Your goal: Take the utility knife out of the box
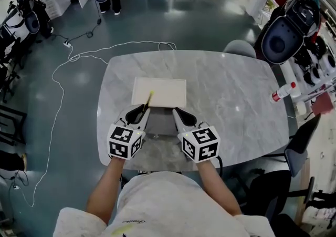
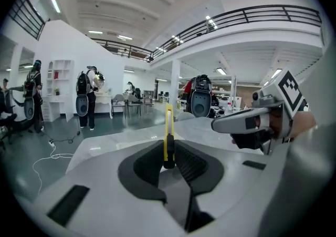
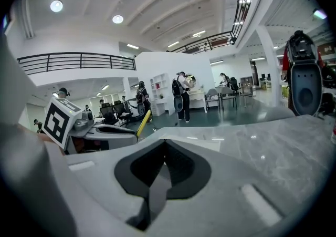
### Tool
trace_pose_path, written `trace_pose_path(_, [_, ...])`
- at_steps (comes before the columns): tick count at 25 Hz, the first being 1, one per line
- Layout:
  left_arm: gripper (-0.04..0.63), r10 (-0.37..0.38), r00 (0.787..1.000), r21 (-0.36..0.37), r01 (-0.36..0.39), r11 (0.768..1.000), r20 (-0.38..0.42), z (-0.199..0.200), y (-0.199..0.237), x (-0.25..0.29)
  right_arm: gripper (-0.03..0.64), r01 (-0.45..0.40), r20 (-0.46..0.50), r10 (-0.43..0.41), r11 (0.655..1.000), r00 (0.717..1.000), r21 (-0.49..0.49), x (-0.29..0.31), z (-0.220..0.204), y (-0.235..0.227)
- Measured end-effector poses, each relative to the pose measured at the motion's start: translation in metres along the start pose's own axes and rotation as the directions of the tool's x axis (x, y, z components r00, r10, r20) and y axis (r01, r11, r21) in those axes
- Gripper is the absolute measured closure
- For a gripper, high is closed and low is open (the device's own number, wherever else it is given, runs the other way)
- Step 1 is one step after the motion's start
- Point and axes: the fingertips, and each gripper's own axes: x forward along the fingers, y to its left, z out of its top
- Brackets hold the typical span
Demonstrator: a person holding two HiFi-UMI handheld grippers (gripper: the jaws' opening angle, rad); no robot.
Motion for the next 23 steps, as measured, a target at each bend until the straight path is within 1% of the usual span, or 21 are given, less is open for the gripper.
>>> trace_pose_path(3, [0.534, 0.024, 0.999, -0.032, -0.024, 0.999, 0.021, 0.0015, 0.0043, -0.0022, 0.612, 0.012, 0.006, -0.012, 1.000, 1.000, -0.003, 0.0023, 0.0020, -0.0007])
trace_pose_path(5, [0.534, 0.028, 0.999, -0.044, -0.026, 0.999, 0.025, 0.0018, 0.0045, -0.0011, 0.612, 0.018, 0.007, -0.018, 1.000, 1.000, -0.002, 0.0030, 0.0024, -0.0031])
trace_pose_path(23, [0.534, 0.016, 1.000, -0.052, -0.015, 0.999, 0.027, 0.0001, 0.0032, 0.0023, 0.612, 0.026, 0.003, -0.026, 1.000, 1.000, -0.004, 0.0035, -0.0007, -0.0053])
